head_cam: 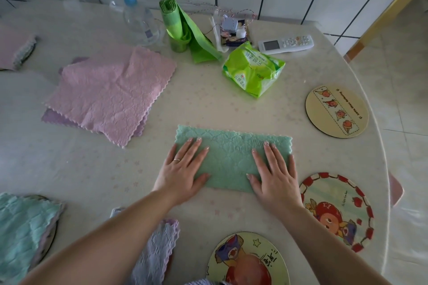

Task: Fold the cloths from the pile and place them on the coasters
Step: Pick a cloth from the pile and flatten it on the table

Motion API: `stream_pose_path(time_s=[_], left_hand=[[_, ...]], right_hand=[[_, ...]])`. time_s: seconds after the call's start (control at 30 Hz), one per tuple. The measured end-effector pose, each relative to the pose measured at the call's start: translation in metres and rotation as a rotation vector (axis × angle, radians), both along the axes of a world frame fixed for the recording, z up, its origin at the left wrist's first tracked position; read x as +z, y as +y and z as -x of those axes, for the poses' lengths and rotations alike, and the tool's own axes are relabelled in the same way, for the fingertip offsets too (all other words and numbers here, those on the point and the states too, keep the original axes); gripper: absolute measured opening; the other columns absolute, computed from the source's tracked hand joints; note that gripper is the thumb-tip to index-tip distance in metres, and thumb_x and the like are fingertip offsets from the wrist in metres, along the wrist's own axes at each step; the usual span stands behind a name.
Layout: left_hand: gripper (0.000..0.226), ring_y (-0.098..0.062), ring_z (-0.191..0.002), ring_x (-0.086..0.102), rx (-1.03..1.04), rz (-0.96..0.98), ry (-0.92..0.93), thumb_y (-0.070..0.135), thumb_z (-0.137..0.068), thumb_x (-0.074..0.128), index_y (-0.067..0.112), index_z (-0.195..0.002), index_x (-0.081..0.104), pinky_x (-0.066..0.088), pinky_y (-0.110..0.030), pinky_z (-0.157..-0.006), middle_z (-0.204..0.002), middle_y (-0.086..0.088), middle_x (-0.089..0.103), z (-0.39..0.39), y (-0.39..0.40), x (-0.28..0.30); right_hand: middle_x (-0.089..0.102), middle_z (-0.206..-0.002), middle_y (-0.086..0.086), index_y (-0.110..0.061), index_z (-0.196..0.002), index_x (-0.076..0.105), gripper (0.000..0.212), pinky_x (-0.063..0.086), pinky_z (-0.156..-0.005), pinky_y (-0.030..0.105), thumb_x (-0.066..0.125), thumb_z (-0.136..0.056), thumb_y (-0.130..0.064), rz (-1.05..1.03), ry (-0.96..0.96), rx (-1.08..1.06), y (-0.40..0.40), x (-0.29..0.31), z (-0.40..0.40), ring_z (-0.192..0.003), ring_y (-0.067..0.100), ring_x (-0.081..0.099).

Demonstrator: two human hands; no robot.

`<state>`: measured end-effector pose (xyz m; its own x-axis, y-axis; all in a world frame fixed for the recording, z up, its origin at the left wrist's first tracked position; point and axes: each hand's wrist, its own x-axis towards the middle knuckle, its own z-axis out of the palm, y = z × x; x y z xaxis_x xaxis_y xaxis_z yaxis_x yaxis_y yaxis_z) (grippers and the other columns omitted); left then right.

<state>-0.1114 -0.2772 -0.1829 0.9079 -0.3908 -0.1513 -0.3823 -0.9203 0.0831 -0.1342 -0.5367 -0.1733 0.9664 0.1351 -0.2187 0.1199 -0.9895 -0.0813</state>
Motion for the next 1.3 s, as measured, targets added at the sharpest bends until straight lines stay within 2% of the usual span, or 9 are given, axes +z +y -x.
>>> stream_pose_path(time_s=[0.13, 0.23, 0.3, 0.4, 0.53, 0.67, 0.83, 1.0, 1.3], left_hand=[[0.07, -0.02, -0.143, 0.012, 0.05, -0.022, 0.005, 0.064, -0.091, 0.01, 0.021, -0.146, 0.008, 0.004, -0.047, -0.113, -0.155, -0.001, 0.013, 0.005, 0.031, 0.001], [0.068, -0.021, -0.142, 0.017, 0.093, -0.008, -0.009, 0.06, -0.092, 0.012, 0.017, -0.144, 0.022, 0.003, -0.047, -0.113, -0.154, -0.003, 0.022, 0.01, 0.042, 0.004], [0.053, -0.02, -0.139, 0.022, 0.073, 0.051, -0.069, 0.047, -0.096, 0.025, 0.018, -0.139, 0.033, 0.003, -0.05, -0.114, -0.148, -0.006, 0.036, 0.014, 0.032, 0.009], [0.045, -0.015, -0.127, 0.041, -0.071, 0.197, -0.093, 0.024, -0.081, 0.059, 0.027, -0.125, 0.049, 0.016, -0.052, -0.113, -0.132, 0.004, 0.052, 0.027, -0.005, 0.016], [0.02, -0.007, -0.106, 0.049, -0.18, 0.326, -0.049, 0.031, -0.087, 0.053, 0.031, -0.106, 0.058, 0.038, -0.038, -0.106, -0.107, 0.014, 0.056, 0.036, -0.045, 0.022], [0.015, -0.009, -0.096, 0.056, -0.19, 0.326, -0.035, 0.031, -0.086, 0.057, 0.029, -0.099, 0.063, 0.047, -0.033, -0.093, -0.1, 0.012, 0.058, 0.028, -0.052, 0.023], [0.017, -0.013, -0.094, 0.059, -0.144, 0.313, -0.004, 0.022, -0.08, 0.07, 0.026, -0.096, 0.068, 0.048, -0.033, -0.091, -0.098, 0.009, 0.061, 0.026, -0.056, 0.025], [0.013, -0.015, -0.09, 0.059, -0.12, 0.309, 0.006, 0.019, -0.077, 0.073, 0.025, -0.088, 0.068, 0.05, -0.035, -0.088, -0.094, 0.007, 0.059, 0.027, -0.054, 0.028], [0.018, -0.013, -0.113, 0.05, -0.01, 0.146, 0.02, 0.026, -0.083, 0.064, 0.03, -0.1, 0.065, 0.032, -0.035, -0.107, -0.112, 0.01, 0.058, 0.008, 0.003, 0.041]], right_hand=[[0.003, -0.157, -0.001, -0.031, -0.146, 0.01, 0.065, -0.01, -0.114, 0.052, 0.012, -0.089, -0.061, 0.012, 0.028, 0.016, -0.023, 0.006, 0.008, -0.144, 0.015, -0.003], [0.026, -0.152, -0.001, -0.029, -0.141, 0.033, 0.057, -0.002, -0.112, 0.055, 0.028, -0.09, -0.056, -0.011, 0.011, 0.035, -0.029, 0.018, 0.0, -0.142, 0.018, 0.02], [0.042, -0.142, 0.0, -0.026, -0.13, 0.05, 0.046, 0.007, -0.114, 0.054, 0.042, -0.089, -0.045, -0.086, -0.024, 0.034, -0.025, 0.027, -0.013, -0.134, 0.019, 0.036], [0.043, -0.141, 0.0, -0.022, -0.128, 0.053, 0.039, 0.016, -0.114, 0.04, 0.049, -0.091, -0.034, -0.18, -0.005, 0.083, -0.004, 0.037, -0.038, -0.132, 0.021, 0.038], [0.036, -0.146, 0.001, -0.021, -0.13, 0.05, 0.038, 0.021, -0.112, 0.039, 0.046, -0.093, -0.03, -0.185, 0.03, 0.174, 0.037, 0.04, -0.068, -0.134, 0.022, 0.033], [0.054, -0.123, 0.001, -0.022, -0.111, 0.061, 0.023, 0.035, -0.098, 0.036, 0.048, -0.092, -0.018, -0.163, 0.044, 0.133, 0.049, 0.043, -0.092, -0.114, 0.022, 0.048], [0.059, -0.107, 0.0, -0.024, -0.102, 0.062, 0.025, 0.038, -0.089, 0.035, 0.052, -0.086, -0.006, -0.091, 0.047, 0.169, 0.052, 0.042, -0.101, -0.103, 0.022, 0.052], [0.059, -0.103, -0.001, -0.025, -0.097, 0.061, 0.02, 0.038, -0.09, 0.035, 0.052, -0.085, -0.012, -0.088, 0.087, 0.159, 0.047, 0.045, -0.1, -0.102, 0.022, 0.053], [0.061, -0.093, -0.005, -0.023, -0.092, 0.06, 0.013, 0.045, -0.066, 0.026, 0.054, -0.084, -0.014, -0.334, 0.255, -0.062, 0.029, 0.048, -0.06, -0.081, 0.015, 0.058]])
